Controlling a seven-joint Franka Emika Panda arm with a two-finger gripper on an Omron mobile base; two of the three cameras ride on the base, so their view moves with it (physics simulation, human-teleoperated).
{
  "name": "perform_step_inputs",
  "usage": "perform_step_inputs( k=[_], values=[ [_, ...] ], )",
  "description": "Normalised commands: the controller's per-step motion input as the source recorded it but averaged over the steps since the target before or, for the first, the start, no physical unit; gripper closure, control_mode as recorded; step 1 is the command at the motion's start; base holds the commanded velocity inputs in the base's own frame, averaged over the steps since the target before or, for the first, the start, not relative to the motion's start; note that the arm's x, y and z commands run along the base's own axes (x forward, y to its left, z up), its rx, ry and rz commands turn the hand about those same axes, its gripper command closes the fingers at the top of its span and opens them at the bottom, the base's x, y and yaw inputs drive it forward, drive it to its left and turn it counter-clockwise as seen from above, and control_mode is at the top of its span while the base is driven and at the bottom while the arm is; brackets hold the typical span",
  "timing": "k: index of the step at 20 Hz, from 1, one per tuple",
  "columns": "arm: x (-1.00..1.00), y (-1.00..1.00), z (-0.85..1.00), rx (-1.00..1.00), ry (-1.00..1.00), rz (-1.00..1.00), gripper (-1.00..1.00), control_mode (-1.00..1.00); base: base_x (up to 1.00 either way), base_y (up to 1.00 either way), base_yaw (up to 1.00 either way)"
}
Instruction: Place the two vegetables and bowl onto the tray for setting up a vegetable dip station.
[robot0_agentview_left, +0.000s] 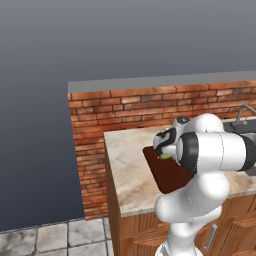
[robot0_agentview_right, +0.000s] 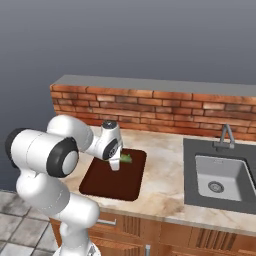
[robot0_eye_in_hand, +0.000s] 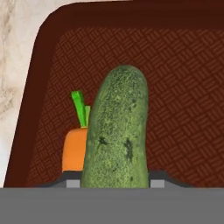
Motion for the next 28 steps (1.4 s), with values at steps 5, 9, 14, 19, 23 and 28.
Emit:
perform_step_inputs(
  k=[5,9,14,19,23,28],
  values=[
    [0.1,-0.05,-0.16,0.03,-0.06,0.0,1.0,-1.0,0.0,0.0,0.0],
    [0.02,-0.05,-0.13,0.03,-0.04,0.0,1.0,-1.0,0.0,0.0,0.0],
    [0.0,0.0,-0.01,0.0,0.0,0.0,1.0,-1.0,0.0,0.0,0.0],
    [0.0,0.0,0.0,0.0,0.0,0.0,1.0,-1.0,0.0,0.0,0.0],
    [0.0,0.0,0.0,0.0,0.0,0.0,1.0,-1.0,0.0,0.0,0.0],
    [0.0,0.0,0.0,0.0,0.0,0.0,1.0,-1.0,0.0,0.0,0.0]
  ],
)
